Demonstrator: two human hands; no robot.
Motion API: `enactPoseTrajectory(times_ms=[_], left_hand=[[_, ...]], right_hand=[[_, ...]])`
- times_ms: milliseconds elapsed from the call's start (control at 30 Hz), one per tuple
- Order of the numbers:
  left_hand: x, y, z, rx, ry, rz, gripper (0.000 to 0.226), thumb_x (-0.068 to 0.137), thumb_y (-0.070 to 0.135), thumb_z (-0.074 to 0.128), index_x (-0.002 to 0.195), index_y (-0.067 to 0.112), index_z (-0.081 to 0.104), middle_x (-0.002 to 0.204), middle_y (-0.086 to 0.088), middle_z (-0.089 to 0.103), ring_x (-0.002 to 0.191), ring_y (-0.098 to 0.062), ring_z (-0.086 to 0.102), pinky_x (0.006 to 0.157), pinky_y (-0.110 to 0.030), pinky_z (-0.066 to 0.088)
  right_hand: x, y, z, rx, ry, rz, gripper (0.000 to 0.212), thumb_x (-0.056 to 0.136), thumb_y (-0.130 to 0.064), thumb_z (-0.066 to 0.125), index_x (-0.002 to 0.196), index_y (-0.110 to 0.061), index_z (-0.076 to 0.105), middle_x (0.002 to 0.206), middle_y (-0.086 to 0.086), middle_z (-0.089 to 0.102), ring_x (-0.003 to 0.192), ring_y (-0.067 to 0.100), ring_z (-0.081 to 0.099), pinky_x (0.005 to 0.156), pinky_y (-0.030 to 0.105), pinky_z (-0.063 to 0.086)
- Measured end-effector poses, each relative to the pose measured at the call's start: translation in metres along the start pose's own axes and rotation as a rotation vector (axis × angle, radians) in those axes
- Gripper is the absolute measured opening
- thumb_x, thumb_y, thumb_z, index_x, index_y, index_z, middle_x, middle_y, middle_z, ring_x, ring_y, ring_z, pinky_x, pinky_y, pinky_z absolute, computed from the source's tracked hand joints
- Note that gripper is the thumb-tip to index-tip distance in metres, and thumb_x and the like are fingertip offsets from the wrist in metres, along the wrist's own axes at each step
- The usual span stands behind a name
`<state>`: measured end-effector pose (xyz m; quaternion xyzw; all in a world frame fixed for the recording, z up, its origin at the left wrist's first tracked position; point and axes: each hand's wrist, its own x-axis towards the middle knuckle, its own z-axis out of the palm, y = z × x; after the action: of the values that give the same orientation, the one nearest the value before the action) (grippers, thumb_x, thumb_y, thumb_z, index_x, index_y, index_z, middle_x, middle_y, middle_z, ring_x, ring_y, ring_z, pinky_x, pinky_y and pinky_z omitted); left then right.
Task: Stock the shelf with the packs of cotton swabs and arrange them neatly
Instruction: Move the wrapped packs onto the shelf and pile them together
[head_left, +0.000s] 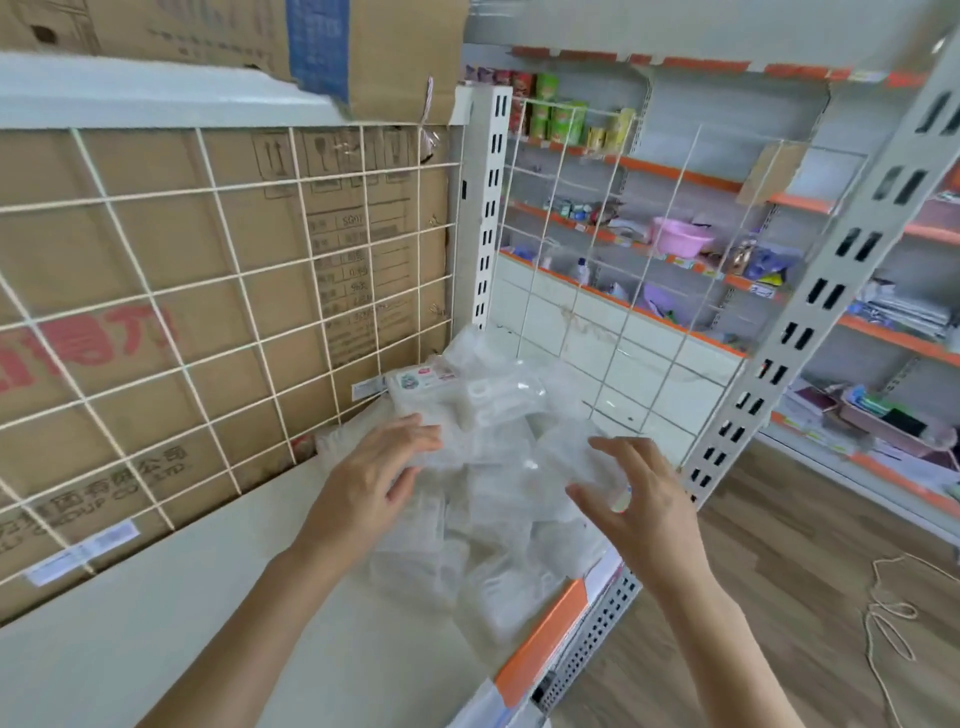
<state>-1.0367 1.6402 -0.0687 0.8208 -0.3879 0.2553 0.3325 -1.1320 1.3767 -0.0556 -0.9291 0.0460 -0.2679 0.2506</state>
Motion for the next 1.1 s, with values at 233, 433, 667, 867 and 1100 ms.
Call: enactPoseTrajectory(times_ms=[233,433,667,867,1100], left_hand=[[0.007,-0.016,0.020,-0.066,-0.071,-0.086,0.023,0.086,0.022,0.059,0.107,0.026,0.051,0.128,0.011,0.053,0.131,-0.004,0.041,0.105,-0.011,0.030],[0.013,-0.025,0.025,-0.046,-0.087,-0.142,0.024,0.089,0.034,0.047,0.113,0.030,0.050,0.131,0.018,0.048,0.133,-0.005,0.037,0.108,-0.013,0.026],[0.008,-0.014,0.009,0.001,-0.091,-0.105,0.040,0.093,0.045,0.044,0.124,0.022,0.053,0.134,0.007,0.050,0.132,-0.006,0.037,0.110,-0.018,0.025],[-0.028,-0.003,-0.029,0.045,-0.124,-0.185,0.047,0.090,0.041,0.044,0.134,0.024,0.045,0.140,0.004,0.045,0.132,-0.012,0.039,0.105,-0.036,0.033],[-0.091,0.005,-0.083,0.216,-0.172,-0.414,0.061,0.087,0.054,0.037,0.136,0.019,0.046,0.137,-0.003,0.049,0.125,-0.023,0.047,0.100,-0.045,0.040]], right_hand=[[0.035,0.018,0.027,-0.049,0.031,-0.077,0.048,0.071,-0.044,0.063,0.107,-0.012,0.066,0.102,0.005,0.063,0.093,0.028,0.056,0.075,0.038,0.050],[0.044,0.015,0.030,-0.054,-0.013,-0.116,0.052,0.074,-0.050,0.059,0.108,-0.012,0.067,0.107,0.007,0.063,0.098,0.029,0.059,0.076,0.037,0.051],[0.031,0.004,0.012,-0.022,-0.032,-0.059,0.057,0.080,-0.056,0.045,0.119,-0.017,0.061,0.121,0.007,0.058,0.111,0.028,0.054,0.089,0.040,0.044],[-0.008,-0.001,-0.007,-0.001,0.005,-0.006,0.053,0.080,-0.053,0.046,0.120,-0.021,0.059,0.124,0.002,0.056,0.111,0.024,0.053,0.087,0.038,0.046],[-0.046,-0.010,-0.011,0.033,-0.010,0.000,0.045,0.083,-0.045,0.057,0.121,-0.021,0.059,0.126,0.000,0.054,0.114,0.021,0.054,0.079,0.034,0.046]])
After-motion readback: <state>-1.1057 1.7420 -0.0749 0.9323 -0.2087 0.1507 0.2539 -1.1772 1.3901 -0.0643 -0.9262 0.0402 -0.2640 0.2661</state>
